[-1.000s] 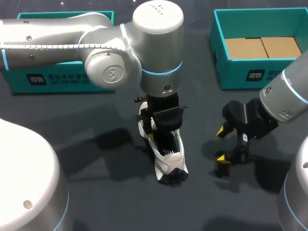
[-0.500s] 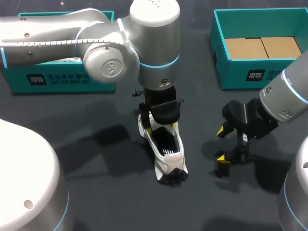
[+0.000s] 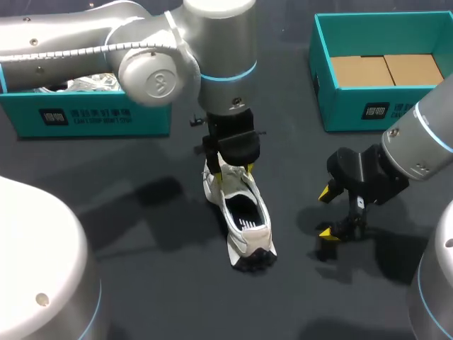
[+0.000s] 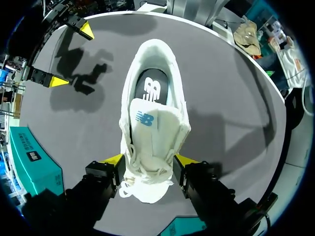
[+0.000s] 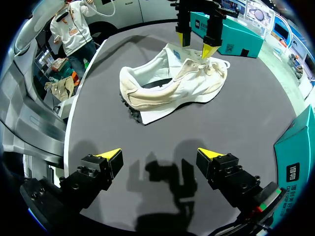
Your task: Take the shoe out of the shoebox, open the shoe tongue, remove and reinsert the insole, then place the shoe into the shoebox
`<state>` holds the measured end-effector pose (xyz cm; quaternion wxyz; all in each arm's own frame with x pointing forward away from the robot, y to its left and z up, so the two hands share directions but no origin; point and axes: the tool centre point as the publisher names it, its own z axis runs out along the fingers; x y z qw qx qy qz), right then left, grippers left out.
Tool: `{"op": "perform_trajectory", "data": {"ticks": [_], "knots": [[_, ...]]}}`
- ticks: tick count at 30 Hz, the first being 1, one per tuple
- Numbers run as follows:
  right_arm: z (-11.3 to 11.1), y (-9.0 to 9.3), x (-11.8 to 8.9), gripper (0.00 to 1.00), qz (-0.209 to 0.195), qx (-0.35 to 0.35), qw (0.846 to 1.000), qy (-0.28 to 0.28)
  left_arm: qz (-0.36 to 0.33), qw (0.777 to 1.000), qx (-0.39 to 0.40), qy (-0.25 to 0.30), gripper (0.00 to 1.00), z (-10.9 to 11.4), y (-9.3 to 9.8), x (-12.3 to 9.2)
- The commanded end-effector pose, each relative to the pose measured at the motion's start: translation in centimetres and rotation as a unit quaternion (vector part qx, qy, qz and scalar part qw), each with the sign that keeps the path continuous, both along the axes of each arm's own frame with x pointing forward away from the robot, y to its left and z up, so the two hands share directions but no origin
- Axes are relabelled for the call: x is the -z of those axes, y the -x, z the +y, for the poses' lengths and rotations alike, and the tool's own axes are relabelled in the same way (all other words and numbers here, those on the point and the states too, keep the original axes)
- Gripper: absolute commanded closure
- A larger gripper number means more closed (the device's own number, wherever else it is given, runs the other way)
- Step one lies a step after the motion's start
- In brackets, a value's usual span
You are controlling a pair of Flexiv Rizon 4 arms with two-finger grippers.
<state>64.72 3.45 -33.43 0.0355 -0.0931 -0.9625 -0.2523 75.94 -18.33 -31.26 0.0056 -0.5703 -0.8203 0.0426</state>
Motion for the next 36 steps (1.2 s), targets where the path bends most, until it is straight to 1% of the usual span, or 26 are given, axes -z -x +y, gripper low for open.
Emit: {"op": "perform_trajectory", "data": {"ticks": [1, 2, 3, 7, 9, 15, 21, 25, 27, 32, 34, 36], "knots": [[0.0, 0.1, 0.0, 0.00, -0.001, 0.000, 1.000, 0.001, 0.007, 1.000, 0.001, 0.014, 0.44, 1.2, -0.8, -1.4], [0.0, 0.1, 0.0, 0.00, -0.001, 0.000, 1.000, 0.001, 0.010, 1.000, 0.002, 0.016, 0.50, 1.3, -0.9, -1.7], [0.0, 0.1, 0.0, 0.00, -0.001, 0.000, 1.000, 0.001, 0.011, 1.000, 0.002, 0.018, 0.52, 1.3, -0.9, -1.9], [0.0, 0.1, 0.0, 0.00, -0.001, 0.000, 1.000, 0.001, 0.018, 0.999, 0.012, 0.033, 0.53, 1.1, -0.1, -2.1], [0.0, 0.1, 0.0, 0.00, -0.001, 0.000, 1.000, 0.001, 0.024, 0.999, 0.015, 0.041, 0.57, 0.7, 0.3, -1.9], [0.0, 0.1, 0.0, 0.00, -0.001, 0.000, 1.000, 0.001, 0.039, 0.998, 0.023, 0.043, 0.62, -0.6, 1.2, -0.2], [0.0, 0.1, 0.0, 0.00, -0.001, 0.000, 1.000, 0.001, 0.044, 0.998, 0.034, 0.042, 0.64, -1.4, 3.3, 1.6], [0.0, 0.1, 0.0, 0.00, -0.001, 0.000, 1.000, 0.001, 0.067, 0.996, 0.039, 0.046, 0.69, -1.7, 4.5, 2.6], [0.0, 0.1, 0.0, 0.00, -0.001, 0.000, 1.000, 0.001, 0.066, 0.996, 0.041, 0.045, 0.69, -1.5, 4.9, 2.5], [0.0, 0.1, 0.0, 0.00, -0.001, 0.000, 1.000, 0.001, 0.048, 0.995, 0.045, 0.073, 0.68, -0.8, 4.7, -0.2], [0.0, 0.1, 0.0, 0.00, -0.001, 0.000, 1.000, 0.001, 0.044, 0.995, 0.043, 0.075, 0.69, -0.8, 4.6, -0.4], [0.0, 0.1, 0.0, 0.00, -0.001, 0.000, 1.000, 0.001, 0.049, 0.995, 0.041, 0.072, 0.69, -1.1, 4.5, 0.3]]}}
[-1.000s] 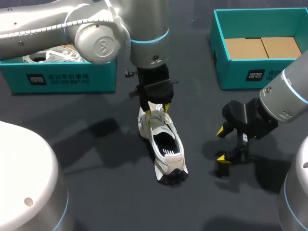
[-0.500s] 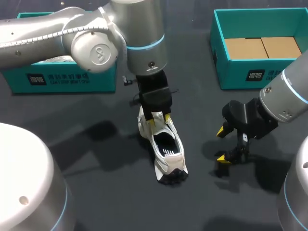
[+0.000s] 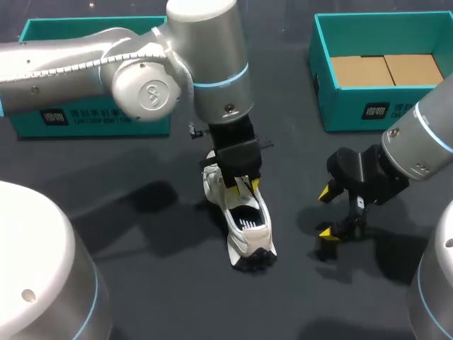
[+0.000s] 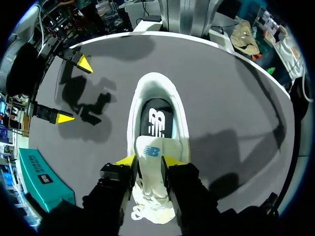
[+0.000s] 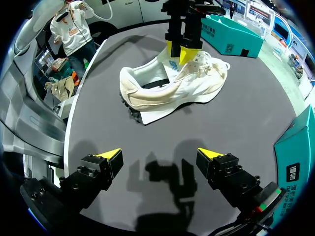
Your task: Take the shoe out of the shoebox, open the shoe tongue, remove and reinsert the insole, then place the shoe into the shoebox
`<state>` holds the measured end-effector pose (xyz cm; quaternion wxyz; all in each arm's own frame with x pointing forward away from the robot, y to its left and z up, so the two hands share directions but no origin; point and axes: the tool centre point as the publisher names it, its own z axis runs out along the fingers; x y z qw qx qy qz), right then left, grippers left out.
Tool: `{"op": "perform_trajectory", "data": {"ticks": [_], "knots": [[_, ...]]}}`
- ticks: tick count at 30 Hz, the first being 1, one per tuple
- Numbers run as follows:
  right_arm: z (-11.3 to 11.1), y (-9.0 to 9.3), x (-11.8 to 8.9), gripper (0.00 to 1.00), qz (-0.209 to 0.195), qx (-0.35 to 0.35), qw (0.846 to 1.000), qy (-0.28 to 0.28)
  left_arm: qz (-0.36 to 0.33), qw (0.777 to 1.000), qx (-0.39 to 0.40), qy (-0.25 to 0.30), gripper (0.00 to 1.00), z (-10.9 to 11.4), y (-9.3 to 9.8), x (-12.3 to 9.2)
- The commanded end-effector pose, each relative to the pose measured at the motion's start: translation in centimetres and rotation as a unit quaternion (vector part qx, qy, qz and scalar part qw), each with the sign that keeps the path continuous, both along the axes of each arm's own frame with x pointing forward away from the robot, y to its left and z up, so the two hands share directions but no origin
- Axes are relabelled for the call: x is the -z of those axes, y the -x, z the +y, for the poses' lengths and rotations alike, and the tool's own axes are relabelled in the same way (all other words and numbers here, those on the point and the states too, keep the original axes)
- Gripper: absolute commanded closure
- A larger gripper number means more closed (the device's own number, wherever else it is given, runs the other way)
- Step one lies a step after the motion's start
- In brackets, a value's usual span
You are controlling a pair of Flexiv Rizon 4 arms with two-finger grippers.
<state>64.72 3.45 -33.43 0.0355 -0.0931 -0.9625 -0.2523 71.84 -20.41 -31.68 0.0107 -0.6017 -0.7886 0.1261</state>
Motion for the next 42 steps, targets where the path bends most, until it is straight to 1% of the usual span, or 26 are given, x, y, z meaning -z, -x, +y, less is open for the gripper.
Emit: {"op": "perform_trajectory", "data": {"ticks": [1, 3, 5, 6, 7, 8, 10, 14, 17, 21, 22, 23, 24, 25, 37, 38, 39, 40, 41, 42], "knots": [[0.0, 0.1, 0.0, 0.00, -0.001, 0.000, 1.000, 0.001, 0.000, 1.000, -0.004, 0.004, 0.69, 0.8, 0.5, 0.3], [0.0, 0.1, 0.0, 0.00, -0.001, 0.000, 1.000, 0.001, -0.006, 1.000, -0.009, -0.003, 0.69, 0.4, 0.8, 1.9], [0.0, 0.1, 0.0, 0.00, -0.001, 0.000, 1.000, 0.001, -0.002, 1.000, -0.002, -0.003, 0.69, 0.1, 1.3, 2.9], [0.0, 0.1, 0.0, 0.00, -0.001, 0.000, 1.000, 0.001, -0.011, 1.000, -0.001, -0.006, 0.69, 0.1, 1.5, 3.3], [0.0, 0.1, 0.0, 0.00, -0.001, 0.000, 1.000, 0.001, -0.006, 1.000, 0.001, -0.005, 0.69, 0.2, 1.6, 3.4], [0.0, 0.1, 0.0, 0.00, -0.001, 0.000, 1.000, 0.001, -0.003, 1.000, 0.002, -0.003, 0.69, 0.4, 1.7, 3.2], [0.0, 0.1, 0.0, 0.00, -0.001, 0.000, 1.000, 0.001, -0.006, 1.000, 0.001, 0.007, 0.69, 0.9, 1.7, 2.1], [0.0, 0.1, 0.0, 0.00, -0.001, 0.000, 1.000, 0.001, -0.010, 1.000, 0.002, 0.028, 0.65, 2.0, 1.4, -1.4], [0.0, 0.1, 0.0, 0.00, -0.001, 0.000, 1.000, 0.001, -0.018, 0.999, -0.017, 0.023, 0.60, 2.7, 1.3, -3.5], [0.0, 0.1, 0.0, 0.00, -0.001, 0.000, 1.000, 0.001, -0.006, 0.998, -0.065, 0.003, 0.57, 3.1, 1.4, -5.4], [0.0, 0.1, 0.0, 0.00, -0.001, 0.000, 1.000, 0.001, -0.008, 0.996, -0.085, -0.002, 0.53, 3.1, 1.6, -5.8], [0.0, 0.1, 0.0, 0.00, -0.001, 0.000, 1.000, 0.001, -0.002, 0.995, -0.103, -0.003, 0.32, 3.1, 1.9, -6.2], [0.0, 0.1, 0.0, 0.00, -0.001, 0.000, 1.000, 0.001, -0.007, 0.993, -0.115, -0.002, 0.00, 3.3, 2.2, -6.7], [0.0, 0.1, 0.0, 0.00, -0.001, 0.000, 1.000, 0.001, -0.030, 0.991, -0.128, -0.001, 0.00, 3.4, 2.3, -7.1], [0.0, 0.1, 0.0, 0.00, -0.001, 0.000, 1.000, 0.001, -0.030, 0.991, -0.128, -0.001, 0.00, 3.4, 2.3, -7.1], [0.0, 0.1, 0.0, 0.00, -0.001, 0.000, 1.000, 0.001, -0.002, 0.989, -0.147, -0.011, 0.00, 3.7, 2.5, -7.3], [0.0, 0.1, 0.0, 0.00, -0.001, 0.000, 1.000, 0.001, 0.002, 0.983, -0.182, -0.018, 0.00, 3.7, 3.0, -7.5], [0.0, 0.1, 0.0, 0.00, -0.001, 0.000, 1.000, 0.001, 0.003, 0.971, -0.233, -0.043, 0.00, 3.5, 3.7, -7.6], [0.0, 0.1, 0.0, 0.00, -0.001, 0.000, 1.000, 0.001, -0.003, 0.947, -0.310, -0.082, 0.00, 3.0, 4.2, -7.8], [0.0, 0.1, 0.0, 0.00, -0.001, 0.000, 1.000, 0.001, -0.037, 0.912, -0.394, -0.110, 0.00, 2.6, 4.8, -8.3]]}}
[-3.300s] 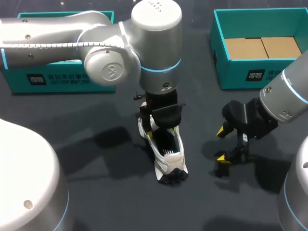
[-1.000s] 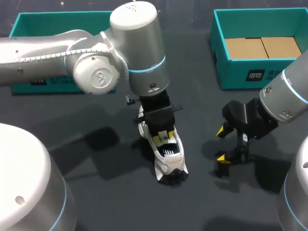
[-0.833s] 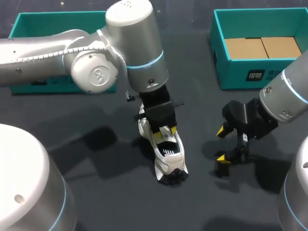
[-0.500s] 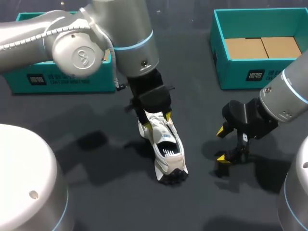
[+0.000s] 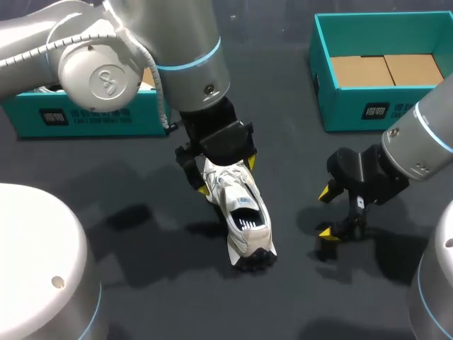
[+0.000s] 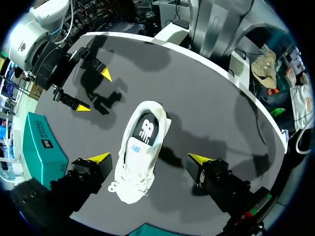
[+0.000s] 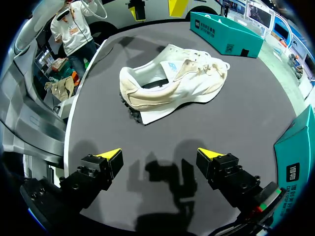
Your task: Take the shoe out of the shoebox, open the shoe tongue, remove and reinsert the insole, then place the shoe into the shoebox
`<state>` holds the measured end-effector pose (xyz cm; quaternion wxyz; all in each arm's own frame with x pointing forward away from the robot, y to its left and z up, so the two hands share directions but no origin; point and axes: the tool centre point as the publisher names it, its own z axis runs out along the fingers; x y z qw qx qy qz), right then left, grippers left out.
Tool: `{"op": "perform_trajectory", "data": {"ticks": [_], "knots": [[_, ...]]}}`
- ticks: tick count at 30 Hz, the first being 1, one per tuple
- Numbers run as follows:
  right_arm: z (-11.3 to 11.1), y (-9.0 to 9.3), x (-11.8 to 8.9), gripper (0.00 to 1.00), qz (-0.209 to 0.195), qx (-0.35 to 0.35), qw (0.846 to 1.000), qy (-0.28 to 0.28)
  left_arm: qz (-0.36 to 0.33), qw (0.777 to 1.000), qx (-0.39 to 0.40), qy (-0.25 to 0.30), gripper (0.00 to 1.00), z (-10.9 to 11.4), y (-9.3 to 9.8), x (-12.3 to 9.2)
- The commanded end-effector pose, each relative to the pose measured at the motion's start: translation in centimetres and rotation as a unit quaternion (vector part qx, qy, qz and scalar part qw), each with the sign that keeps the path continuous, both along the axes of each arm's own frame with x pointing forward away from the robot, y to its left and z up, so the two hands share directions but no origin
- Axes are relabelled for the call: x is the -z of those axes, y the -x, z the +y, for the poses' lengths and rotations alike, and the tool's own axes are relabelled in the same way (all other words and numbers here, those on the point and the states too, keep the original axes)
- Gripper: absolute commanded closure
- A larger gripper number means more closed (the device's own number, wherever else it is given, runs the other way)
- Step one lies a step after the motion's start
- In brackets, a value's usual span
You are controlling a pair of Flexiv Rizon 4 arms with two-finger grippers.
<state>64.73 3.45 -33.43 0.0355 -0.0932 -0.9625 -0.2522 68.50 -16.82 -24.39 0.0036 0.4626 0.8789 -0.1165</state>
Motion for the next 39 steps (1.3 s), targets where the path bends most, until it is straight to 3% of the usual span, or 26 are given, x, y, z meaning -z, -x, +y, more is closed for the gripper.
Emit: {"op": "perform_trajectory", "data": {"ticks": [1, 10, 11, 14, 15, 24, 25, 30, 39], "knots": [[0.0, 0.1, 0.0, 0.00, -0.001, 0.000, 1.000, 0.001, -0.057, 0.947, -0.293, -0.120, 0.00, -0.9, 1.6, -1.1], [0.0, 0.1, 0.0, 0.00, -0.001, 0.000, 1.000, 0.001, -0.057, 0.947, -0.293, -0.120, 0.00, -0.9, 1.6, -1.1], [0.0, 0.1, 0.0, 0.00, -0.001, 0.000, 1.000, 0.001, -0.058, 0.940, -0.310, -0.128, 0.00, -1.2, 2.1, -0.7], [0.0, 0.1, 0.0, 0.00, -0.001, 0.000, 1.000, 0.001, -0.035, 0.885, -0.418, -0.200, 0.00, -2.7, 3.8, 0.6], [0.0, 0.1, 0.0, 0.00, -0.001, 0.000, 1.000, 0.001, -0.060, 0.859, -0.463, -0.209, 0.00, -2.9, 4.2, 0.8], [0.0, 0.1, 0.0, 0.00, -0.001, 0.000, 1.000, 0.001, -0.060, 0.859, -0.463, -0.209, 0.00, -2.9, 4.2, 0.8], [0.0, 0.1, 0.0, 0.00, -0.001, 0.000, 1.000, 0.001, -0.060, 0.844, -0.486, -0.219, 0.00, -3.3, 4.6, 1.5], [0.0, 0.1, 0.0, 0.00, -0.001, 0.000, 1.000, 0.001, -0.014, 0.815, -0.532, -0.230, 0.00, -4.3, 6.4, 3.8], [0.0, 0.1, 0.0, 0.00, -0.001, 0.000, 1.000, 0.001, 0.024, 0.785, -0.585, -0.203, 0.00, -5.0, 7.5, 6.6]]}}
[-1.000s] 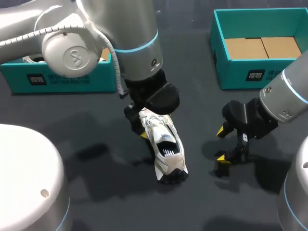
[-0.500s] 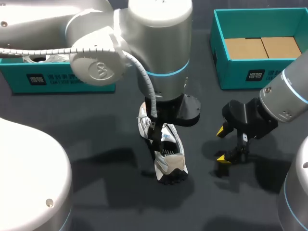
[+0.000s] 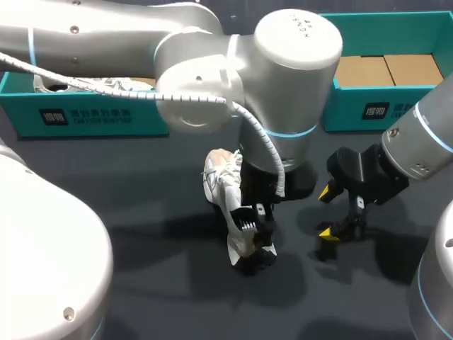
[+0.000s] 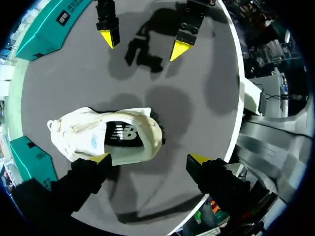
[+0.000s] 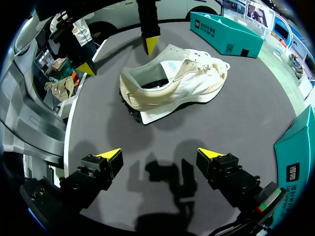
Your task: Take the shoe out of the shoebox, open the shoe tongue, remove and reinsert the insole, then place the shoe into the shoebox
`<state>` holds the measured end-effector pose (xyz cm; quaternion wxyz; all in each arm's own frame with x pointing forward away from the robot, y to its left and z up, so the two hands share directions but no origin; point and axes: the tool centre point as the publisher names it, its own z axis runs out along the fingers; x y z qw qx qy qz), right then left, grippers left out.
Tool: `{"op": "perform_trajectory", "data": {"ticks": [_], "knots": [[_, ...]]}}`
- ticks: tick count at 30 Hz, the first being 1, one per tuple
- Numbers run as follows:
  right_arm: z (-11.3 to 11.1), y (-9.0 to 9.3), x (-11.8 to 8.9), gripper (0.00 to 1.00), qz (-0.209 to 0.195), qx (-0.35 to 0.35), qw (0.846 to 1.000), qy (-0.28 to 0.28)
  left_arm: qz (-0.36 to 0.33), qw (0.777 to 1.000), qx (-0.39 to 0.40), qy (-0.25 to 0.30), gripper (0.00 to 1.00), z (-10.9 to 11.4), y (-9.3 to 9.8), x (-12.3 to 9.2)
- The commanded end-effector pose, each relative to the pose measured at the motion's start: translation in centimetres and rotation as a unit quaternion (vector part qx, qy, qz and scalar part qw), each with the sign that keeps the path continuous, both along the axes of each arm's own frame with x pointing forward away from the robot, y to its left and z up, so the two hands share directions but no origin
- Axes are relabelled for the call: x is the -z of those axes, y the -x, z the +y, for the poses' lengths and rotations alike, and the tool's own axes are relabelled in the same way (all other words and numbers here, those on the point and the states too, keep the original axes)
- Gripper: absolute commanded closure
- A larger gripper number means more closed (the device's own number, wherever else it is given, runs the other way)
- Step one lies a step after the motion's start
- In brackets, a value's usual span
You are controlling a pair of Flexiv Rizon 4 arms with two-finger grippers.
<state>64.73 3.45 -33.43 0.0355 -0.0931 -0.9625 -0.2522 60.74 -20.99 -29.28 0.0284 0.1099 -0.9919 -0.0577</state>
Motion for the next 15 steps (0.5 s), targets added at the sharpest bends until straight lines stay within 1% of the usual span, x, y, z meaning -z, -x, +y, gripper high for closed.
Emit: {"op": "perform_trajectory", "data": {"ticks": [1, 6, 15], "knots": [[0.0, 0.1, 0.0, 0.00, -0.001, 0.000, 1.000, 0.001, 0.018, 0.999, -0.043, -0.014, 0.00, -0.9, -0.2, 2.0], [0.0, 0.1, 0.0, 0.00, -0.001, 0.000, 1.000, 0.001, 0.020, 0.999, -0.046, 0.002, 0.00, -1.2, 0.0, 3.1], [0.0, 0.1, 0.0, 0.00, -0.001, 0.000, 1.000, 0.001, 0.011, 0.999, -0.030, 0.028, 0.00, -0.8, 0.8, 4.8]]}}
